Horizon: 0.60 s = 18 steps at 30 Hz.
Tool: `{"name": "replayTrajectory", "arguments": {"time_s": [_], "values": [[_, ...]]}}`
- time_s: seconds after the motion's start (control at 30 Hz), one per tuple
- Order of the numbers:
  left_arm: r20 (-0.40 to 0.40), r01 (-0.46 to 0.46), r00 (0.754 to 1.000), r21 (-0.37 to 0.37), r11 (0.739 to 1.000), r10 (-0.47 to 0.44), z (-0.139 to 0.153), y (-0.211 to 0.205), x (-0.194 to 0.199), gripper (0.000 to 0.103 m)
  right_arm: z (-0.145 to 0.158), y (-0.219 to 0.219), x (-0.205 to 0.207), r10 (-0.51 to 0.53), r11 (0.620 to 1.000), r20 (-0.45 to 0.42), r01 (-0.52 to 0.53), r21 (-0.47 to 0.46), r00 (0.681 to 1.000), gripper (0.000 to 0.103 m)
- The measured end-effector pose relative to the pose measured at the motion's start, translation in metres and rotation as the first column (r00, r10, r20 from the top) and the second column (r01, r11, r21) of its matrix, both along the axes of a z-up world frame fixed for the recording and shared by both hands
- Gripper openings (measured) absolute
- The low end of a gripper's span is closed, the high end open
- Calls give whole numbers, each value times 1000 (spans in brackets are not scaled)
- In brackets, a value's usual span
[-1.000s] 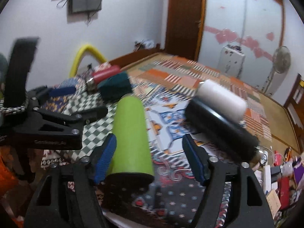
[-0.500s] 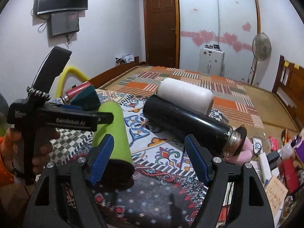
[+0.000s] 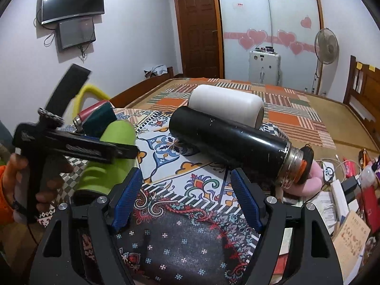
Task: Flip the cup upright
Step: 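Grasp the lime green bottle with the left tool and tilt it upright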
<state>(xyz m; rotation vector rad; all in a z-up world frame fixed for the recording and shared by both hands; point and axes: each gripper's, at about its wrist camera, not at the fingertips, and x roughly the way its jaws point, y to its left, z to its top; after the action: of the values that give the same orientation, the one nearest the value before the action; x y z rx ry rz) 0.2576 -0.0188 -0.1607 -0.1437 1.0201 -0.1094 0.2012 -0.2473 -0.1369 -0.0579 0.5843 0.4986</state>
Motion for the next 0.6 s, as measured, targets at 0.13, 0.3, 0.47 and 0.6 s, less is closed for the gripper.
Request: {"name": "replayTrajectory", "arguments": {"time_s": [0.13, 0.3, 0.47, 0.6], "values": [[-44, 29, 999, 8, 1000, -29, -1, 13, -7, 98, 1, 0, -4, 11, 1000, 0, -11, 24, 1000, 74], [-121, 7, 993, -44, 999, -12, -11, 26, -5, 97, 2, 5, -7, 28, 999, 11, -28, 38, 1000, 74], [-85, 67, 995, 70, 995, -61, -11, 6, 1, 88, 1, 10, -4, 35, 998, 7, -35, 46, 999, 74], [-82, 132, 989, 122, 984, -123, -8, -7, 11, 76, 1, 10, -3, 29, 998, 9, -30, 55, 1000, 74]]}}
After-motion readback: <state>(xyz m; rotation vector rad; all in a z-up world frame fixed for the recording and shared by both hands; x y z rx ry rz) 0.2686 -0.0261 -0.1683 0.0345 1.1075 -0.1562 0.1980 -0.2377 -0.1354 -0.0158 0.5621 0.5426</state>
